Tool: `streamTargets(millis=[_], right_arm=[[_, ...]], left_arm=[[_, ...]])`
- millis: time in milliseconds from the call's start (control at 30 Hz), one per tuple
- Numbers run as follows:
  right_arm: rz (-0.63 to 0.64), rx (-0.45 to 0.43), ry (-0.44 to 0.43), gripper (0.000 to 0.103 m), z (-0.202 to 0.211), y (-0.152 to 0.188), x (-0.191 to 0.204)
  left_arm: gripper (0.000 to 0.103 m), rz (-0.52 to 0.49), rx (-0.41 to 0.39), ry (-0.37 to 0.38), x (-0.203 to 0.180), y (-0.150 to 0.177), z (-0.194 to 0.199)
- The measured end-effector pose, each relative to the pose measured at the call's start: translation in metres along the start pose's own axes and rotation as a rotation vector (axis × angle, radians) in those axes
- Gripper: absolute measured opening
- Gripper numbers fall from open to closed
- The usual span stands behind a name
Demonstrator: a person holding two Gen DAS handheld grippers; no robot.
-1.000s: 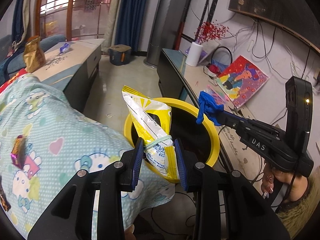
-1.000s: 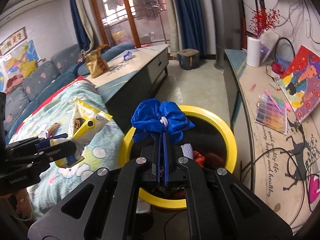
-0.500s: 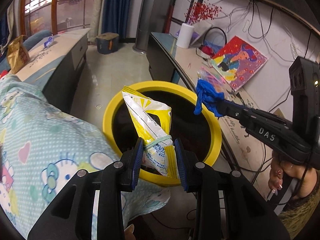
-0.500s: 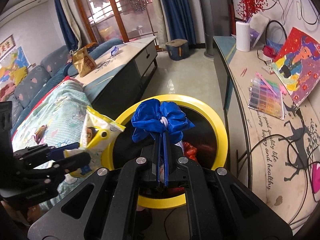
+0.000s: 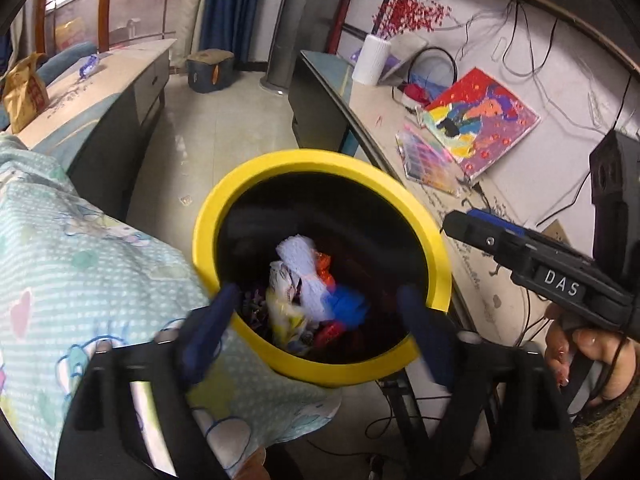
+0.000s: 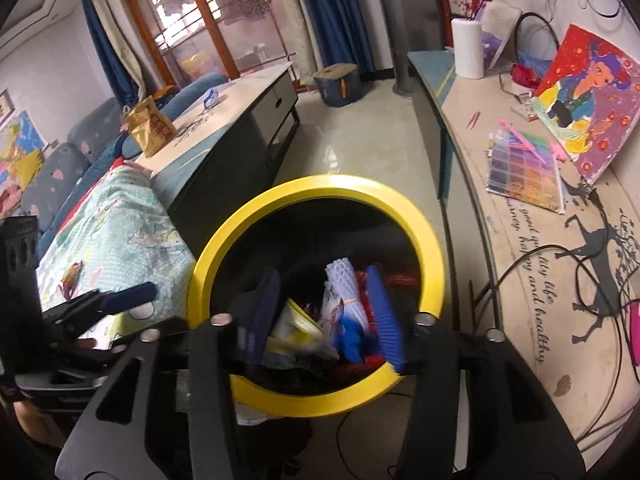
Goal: Collect trash
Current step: 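Open the left tool to drop the chip bag while the right tool drops the bow, then move both open tools back to the remaining trash on the bed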
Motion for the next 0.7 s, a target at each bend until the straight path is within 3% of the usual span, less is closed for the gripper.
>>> streamTargets(millis=[33,300,700], right_arm=[[0.002,-0.008,0.007,0.054,0.003,0.0,0.0],[0.04,-0.08,0.027,0.073,0.031,-0.002,0.006],[0.066,-0.164,-0.021,0.078,0.062,-0.013,0.024]], left_arm=[[0.096,0.002,-0.015,-0.006,0.001,0.0,0.007],[0.097,0.082,-0.126,-0.014,0.018,0.0,0.069],[0.097,0.22,-0.259,-0.122,0.053,0.011,0.135]])
Point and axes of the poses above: each gripper's, at about its wrist camera, not at the fingertips, and z roughly against the way its jaws point, x to its left, y to its underside, the point moved 1 cm from there along -z, roughly the way its jaws point, and after that the axes turned 2 degrees about -z, right-handed, at the moved point
